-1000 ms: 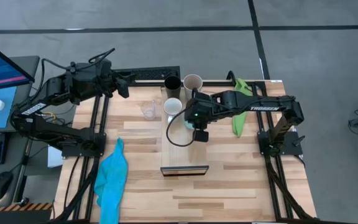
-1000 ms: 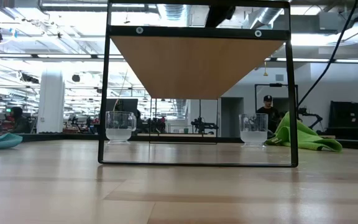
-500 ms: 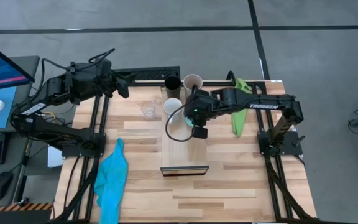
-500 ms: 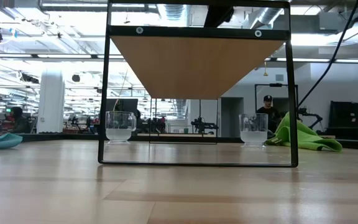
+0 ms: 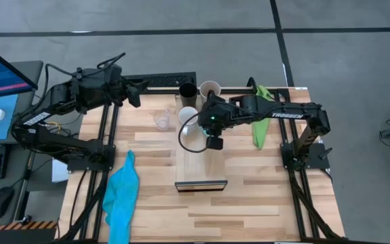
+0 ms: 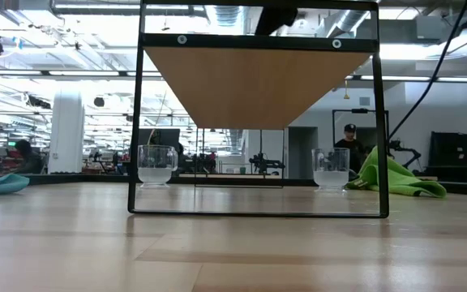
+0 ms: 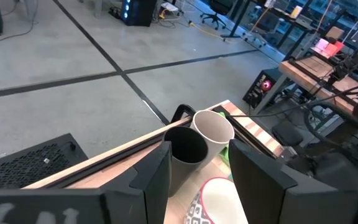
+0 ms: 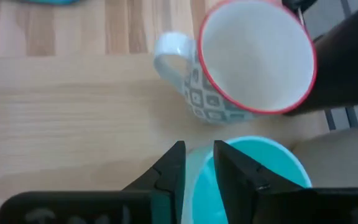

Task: Stack small to large cups/mugs on shelf
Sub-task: Put the left transparent cup on the shelf

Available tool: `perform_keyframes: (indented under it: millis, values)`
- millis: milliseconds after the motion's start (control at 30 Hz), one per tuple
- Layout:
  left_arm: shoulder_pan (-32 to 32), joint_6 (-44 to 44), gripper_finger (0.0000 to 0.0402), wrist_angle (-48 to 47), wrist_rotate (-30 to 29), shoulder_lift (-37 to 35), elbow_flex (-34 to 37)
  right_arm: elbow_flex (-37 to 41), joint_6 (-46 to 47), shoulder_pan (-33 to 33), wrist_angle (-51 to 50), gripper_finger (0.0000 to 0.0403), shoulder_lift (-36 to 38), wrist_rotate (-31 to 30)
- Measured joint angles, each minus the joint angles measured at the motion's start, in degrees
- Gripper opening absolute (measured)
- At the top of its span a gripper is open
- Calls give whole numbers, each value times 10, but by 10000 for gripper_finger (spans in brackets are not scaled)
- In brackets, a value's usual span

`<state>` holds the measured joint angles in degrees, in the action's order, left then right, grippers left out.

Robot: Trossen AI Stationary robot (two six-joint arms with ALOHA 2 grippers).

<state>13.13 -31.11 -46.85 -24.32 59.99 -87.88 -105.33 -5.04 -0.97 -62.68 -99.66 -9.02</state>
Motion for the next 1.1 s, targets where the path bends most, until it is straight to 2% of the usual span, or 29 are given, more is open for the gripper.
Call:
perform_keyframes:
  millis: [233, 467, 567, 667, 767, 833, 967, 1033, 1100]
  values:
    - [0, 0, 151, 0, 0, 0, 0, -38, -2, 2, -10, 151, 0, 0]
    - [0, 1, 151, -11, 1, 0, 0, -140, -5, 2, -88, 194, 10, -17]
    - [0, 2, 151, -61, 27, 2, -1, -166, 5, 2, -142, 195, 21, -41]
    - [-1, 3, 151, -158, 49, 24, -1, -170, 20, 1, -191, 192, 45, -59]
    - [-8, 21, 151, -248, 38, 60, 4, -171, 35, 1, -207, 185, 62, -62]
    - [-16, 52, 151, -242, 39, 69, 29, -171, 44, 1, -217, 181, 68, -61]
    - [-10, 127, 151, -182, 135, 67, 114, -171, 66, 3, -228, 176, 86, -61]
    - [-3, 146, 151, -185, 134, 58, 163, -171, 74, 8, -231, 175, 95, -61]
    - [-1, 163, 151, -151, 108, 47, 215, -171, 76, 13, -230, 176, 98, -61]
